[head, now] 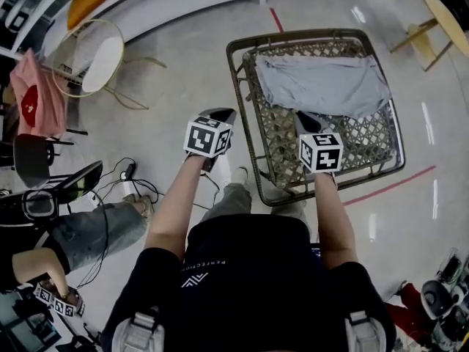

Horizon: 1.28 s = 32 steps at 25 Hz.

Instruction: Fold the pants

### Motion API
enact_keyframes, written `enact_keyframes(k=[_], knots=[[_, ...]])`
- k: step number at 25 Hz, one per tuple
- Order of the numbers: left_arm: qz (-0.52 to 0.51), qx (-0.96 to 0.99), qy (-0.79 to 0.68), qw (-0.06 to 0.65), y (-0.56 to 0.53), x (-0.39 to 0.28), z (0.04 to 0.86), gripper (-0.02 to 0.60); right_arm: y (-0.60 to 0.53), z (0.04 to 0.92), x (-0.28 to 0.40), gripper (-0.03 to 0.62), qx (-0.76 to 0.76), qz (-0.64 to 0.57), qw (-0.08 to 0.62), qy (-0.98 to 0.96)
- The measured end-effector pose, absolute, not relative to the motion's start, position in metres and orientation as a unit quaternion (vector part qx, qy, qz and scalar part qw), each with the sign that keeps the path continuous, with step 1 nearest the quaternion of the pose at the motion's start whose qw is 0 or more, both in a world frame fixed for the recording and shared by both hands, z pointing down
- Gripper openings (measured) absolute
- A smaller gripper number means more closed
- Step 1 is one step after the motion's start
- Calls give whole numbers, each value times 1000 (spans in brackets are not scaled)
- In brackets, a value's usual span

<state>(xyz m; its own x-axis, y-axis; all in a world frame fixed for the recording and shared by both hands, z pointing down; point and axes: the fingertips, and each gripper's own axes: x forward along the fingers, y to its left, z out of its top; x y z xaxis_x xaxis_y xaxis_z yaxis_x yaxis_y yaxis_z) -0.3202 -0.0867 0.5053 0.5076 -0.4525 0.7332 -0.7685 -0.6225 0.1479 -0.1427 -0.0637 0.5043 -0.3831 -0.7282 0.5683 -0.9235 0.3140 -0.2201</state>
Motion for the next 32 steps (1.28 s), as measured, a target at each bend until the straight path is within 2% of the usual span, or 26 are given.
enact_keyframes(k=[7, 23, 32], knots=[[357, 861, -286, 221, -97, -343, 507, 11, -46, 501, -174, 46, 571, 275, 178, -753], [390, 887, -193, 156, -102, -282, 508, 11, -15, 503, -160, 48, 571, 290, 172, -748], [414, 896, -112, 118, -147, -249, 524, 12, -55, 521, -156, 48, 596, 323, 153, -719]])
